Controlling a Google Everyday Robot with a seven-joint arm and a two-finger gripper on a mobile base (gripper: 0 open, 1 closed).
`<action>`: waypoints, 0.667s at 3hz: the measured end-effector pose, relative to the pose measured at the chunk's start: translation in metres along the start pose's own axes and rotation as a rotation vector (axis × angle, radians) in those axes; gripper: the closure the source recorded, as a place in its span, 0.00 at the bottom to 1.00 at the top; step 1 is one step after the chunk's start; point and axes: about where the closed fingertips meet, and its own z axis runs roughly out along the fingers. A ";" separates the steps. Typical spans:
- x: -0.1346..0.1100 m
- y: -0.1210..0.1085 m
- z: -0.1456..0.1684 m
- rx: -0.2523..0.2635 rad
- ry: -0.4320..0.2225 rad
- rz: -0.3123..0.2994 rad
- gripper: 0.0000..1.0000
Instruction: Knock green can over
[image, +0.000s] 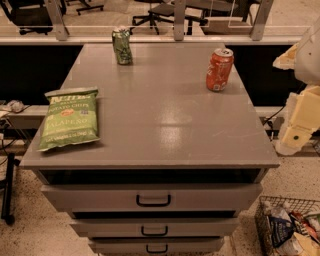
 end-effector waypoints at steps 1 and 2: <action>-0.001 0.000 0.000 0.003 -0.003 0.000 0.00; -0.027 -0.023 0.017 0.017 -0.075 -0.002 0.00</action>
Offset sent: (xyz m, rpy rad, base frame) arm 0.0924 0.0594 -0.0177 0.1850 -0.0842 0.0453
